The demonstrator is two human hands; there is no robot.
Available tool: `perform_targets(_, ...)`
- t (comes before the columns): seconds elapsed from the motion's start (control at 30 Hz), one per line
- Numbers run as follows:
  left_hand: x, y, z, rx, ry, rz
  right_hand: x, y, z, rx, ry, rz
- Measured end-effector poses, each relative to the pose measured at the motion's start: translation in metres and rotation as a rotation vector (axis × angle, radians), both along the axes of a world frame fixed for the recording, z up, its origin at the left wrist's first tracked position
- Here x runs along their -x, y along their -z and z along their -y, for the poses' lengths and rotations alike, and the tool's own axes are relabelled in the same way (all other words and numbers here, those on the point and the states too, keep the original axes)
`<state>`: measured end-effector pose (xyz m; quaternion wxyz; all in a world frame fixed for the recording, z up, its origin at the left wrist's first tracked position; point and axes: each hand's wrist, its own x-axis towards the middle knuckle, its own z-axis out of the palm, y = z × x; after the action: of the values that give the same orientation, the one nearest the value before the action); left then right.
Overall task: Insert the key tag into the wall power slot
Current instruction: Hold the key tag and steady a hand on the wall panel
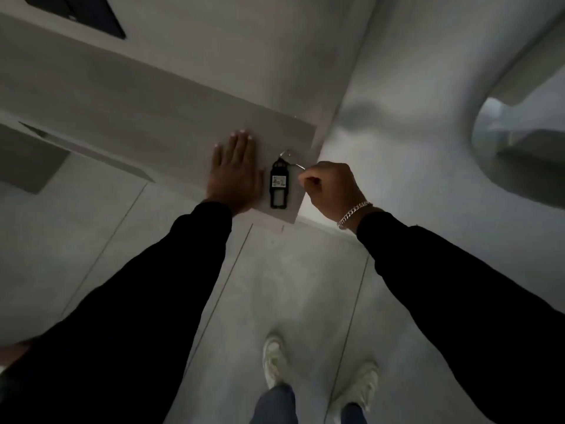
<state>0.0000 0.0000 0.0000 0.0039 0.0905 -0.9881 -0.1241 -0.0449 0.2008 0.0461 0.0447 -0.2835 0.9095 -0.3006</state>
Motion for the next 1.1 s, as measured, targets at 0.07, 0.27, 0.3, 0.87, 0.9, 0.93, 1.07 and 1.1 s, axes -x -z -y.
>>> perform_targets(0.07, 0.002, 0.0, 0.001, 0.037, -0.03, 0.012, 0.003, 0.003, 0.009, 0.035, 0.057, 0.046)
perform_targets(0.27, 0.001, 0.0, -0.001, 0.06, -0.008, 0.02, 0.003, -0.002, 0.039, 0.032, 0.273, 0.194)
perform_targets(0.3, 0.001, 0.0, -0.001, 0.066, -0.006, 0.026, 0.004, -0.004, 0.043, 0.031, 0.308, 0.225)
perform_targets(0.87, 0.003, 0.004, -0.001, 0.073, -0.01, 0.006, 0.005, -0.015, 0.019, 0.452, 0.43, 0.969)
perform_targets(0.9, 0.003, 0.005, 0.0, 0.075, -0.012, 0.0, 0.001, -0.015, 0.014, 0.483, 0.417, 0.991)
perform_targets(0.93, 0.004, 0.005, 0.001, 0.076, -0.013, -0.003, -0.002, -0.015, 0.009, 0.513, 0.417, 1.013)
perform_targets(1.07, 0.003, 0.006, -0.001, 0.081, -0.014, 0.0, -0.019, -0.017, -0.014, 0.63, 0.483, 1.042)
perform_targets(1.1, 0.003, 0.005, -0.001, 0.067, -0.013, 0.02, -0.022, -0.02, -0.021, 0.664, 0.496, 1.041)
